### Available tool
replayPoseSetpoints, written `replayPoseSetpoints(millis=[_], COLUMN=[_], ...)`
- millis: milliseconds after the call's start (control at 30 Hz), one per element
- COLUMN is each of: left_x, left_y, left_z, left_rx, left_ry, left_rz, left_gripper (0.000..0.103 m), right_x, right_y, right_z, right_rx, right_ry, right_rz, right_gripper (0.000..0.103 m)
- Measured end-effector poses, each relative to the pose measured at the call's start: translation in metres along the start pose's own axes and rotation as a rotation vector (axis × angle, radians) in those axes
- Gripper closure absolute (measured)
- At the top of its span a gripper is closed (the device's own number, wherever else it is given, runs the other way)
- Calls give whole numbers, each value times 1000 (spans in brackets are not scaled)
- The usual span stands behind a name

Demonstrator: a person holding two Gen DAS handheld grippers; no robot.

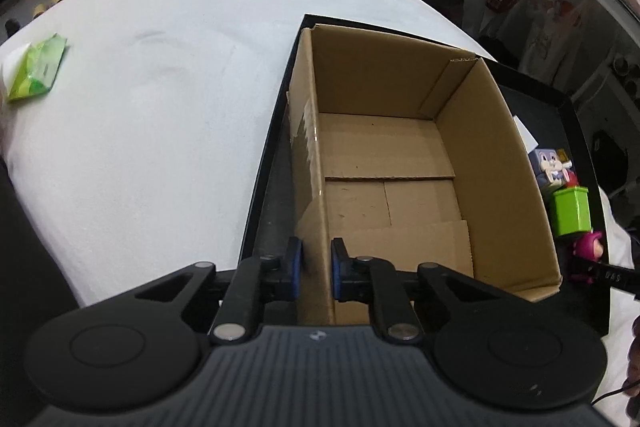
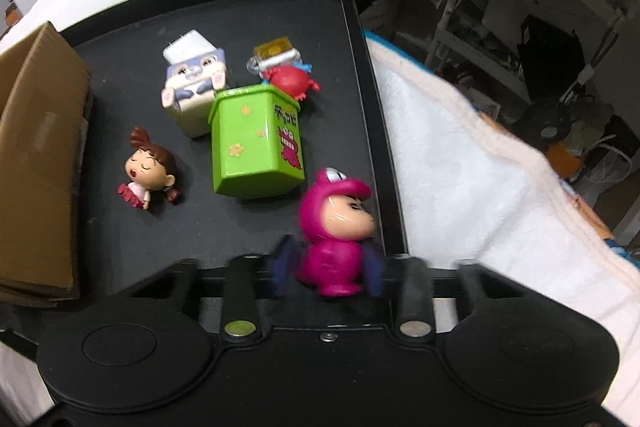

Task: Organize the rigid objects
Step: 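Move the right tool to the magenta figure and close its fingers on it, then carry the magenta figure with the right tool into the cardboard box and release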

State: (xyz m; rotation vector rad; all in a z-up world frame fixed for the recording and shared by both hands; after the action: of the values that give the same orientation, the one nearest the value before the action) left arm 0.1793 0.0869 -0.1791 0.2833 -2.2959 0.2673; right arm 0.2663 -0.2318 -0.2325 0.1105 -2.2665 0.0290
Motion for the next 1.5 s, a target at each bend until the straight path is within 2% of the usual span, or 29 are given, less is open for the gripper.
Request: replayPoseSetpoints(millis=[100, 467, 700, 900, 1000, 1133, 1500], left_x=[-1, -1, 6, 7, 8, 7, 4], left_y=[1, 19, 31, 34, 34, 38, 39], left_z=[-3, 0, 2, -1, -2, -6, -10], left_rx=[-34, 25, 39, 57, 66, 87, 103], left_ry=[12, -5, -21, -26, -26, -24, 4], left_rz=[13, 61, 69, 69, 67, 62, 84], left_gripper=[89, 89, 89, 89, 89, 88, 87], right_x=[7, 43, 63, 79, 85, 95, 95], right_y=[2, 16, 40, 69, 80, 101, 146], right_z=[-2, -14, -29, -45, -52, -58, -74], right_rx=[12, 47, 99, 137, 114, 147, 242], right_ry=[-20, -94, -148, -196, -193, -208, -229], right_rz=[-9, -16, -31, -82, -126, -172, -240], right_gripper=[73, 73, 73, 73, 73, 73, 73])
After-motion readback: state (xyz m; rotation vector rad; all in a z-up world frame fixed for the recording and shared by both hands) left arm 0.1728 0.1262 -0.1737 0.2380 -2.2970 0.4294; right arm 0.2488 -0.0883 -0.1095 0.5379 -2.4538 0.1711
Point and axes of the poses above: each gripper's, at about its wrist camera, not at the fingertips, and x roughly against the way its jaws point, y to its left, z to its underside, the point moved 1 cm from there along -x, roughly the way its jaws point, and after that the axes turned 15 degrees about -y, right-handed, at the moved point
